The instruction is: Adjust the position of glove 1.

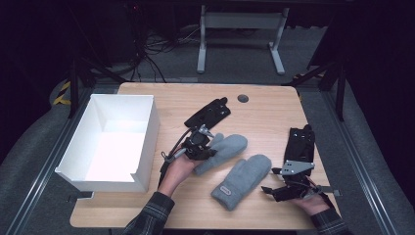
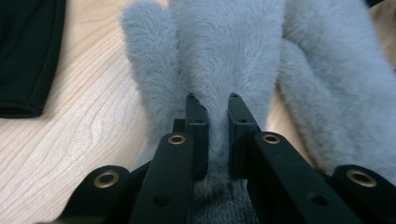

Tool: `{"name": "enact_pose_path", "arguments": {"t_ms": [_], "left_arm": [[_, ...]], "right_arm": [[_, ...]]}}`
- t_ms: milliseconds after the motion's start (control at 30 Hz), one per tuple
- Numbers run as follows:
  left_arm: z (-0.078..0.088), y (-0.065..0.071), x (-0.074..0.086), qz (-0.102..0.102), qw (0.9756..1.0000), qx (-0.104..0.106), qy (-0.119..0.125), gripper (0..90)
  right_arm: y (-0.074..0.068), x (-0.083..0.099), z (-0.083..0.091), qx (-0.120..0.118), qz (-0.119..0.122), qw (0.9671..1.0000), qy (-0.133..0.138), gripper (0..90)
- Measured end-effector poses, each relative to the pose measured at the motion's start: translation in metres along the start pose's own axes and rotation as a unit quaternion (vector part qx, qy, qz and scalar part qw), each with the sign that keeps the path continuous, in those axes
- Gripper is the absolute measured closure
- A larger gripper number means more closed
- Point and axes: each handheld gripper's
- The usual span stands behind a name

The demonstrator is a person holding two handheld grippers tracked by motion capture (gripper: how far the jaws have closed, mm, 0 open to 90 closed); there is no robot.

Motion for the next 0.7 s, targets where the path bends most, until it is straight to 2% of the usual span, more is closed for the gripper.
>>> {"name": "enact_pose_path", "arguments": {"t_ms": [100,167,200,233,333,400,500,700], "left_arm": [[0.009,0.002,0.0,0.004,1.0,0.001,0.005,82.9],[0.011,0.003,0.0,0.007,1.0,0.003,0.005,82.9],[0.013,0.004,0.0,0.004,1.0,0.002,0.006,82.9],[0.016,0.005,0.0,0.004,1.0,0.003,0.007,82.9],[0.017,0.005,0.0,0.006,0.9999,0.005,0.01,82.9],[0.018,0.005,0.0,0.007,0.9999,0.007,0.011,82.9],[0.018,0.005,0.0,0.007,0.9999,0.008,0.01,82.9],[0.019,0.005,0.0,0.006,0.9999,0.01,0.009,82.9]], "right_arm": [[-0.007,-0.005,0.006,-0.004,0.008,0.9999,0.014,40.5],[-0.012,-0.008,0.007,-0.014,0.015,0.9997,0.015,54.3],[-0.012,-0.008,0.007,-0.014,0.015,0.9997,0.015,54.3],[-0.018,-0.01,0.006,-0.034,0.025,0.999,0.012,68.4],[-0.027,-0.014,0.0,-0.058,0.038,0.9976,0.006,86.4],[-0.029,-0.016,-0.004,-0.066,0.042,0.997,0.004,90.0],[-0.031,-0.02,-0.009,-0.078,0.041,0.9961,0.002,90.0],[-0.032,-0.034,-0.028,-0.083,0.052,0.9952,-0.006,90.0]]}}
Point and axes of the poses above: each handheld gripper's, and its own axes: z roughly backward along the jaws, x roughly out of its underside, y roughly to its right, and after that the axes turned 11 degrees about -x, right-handed
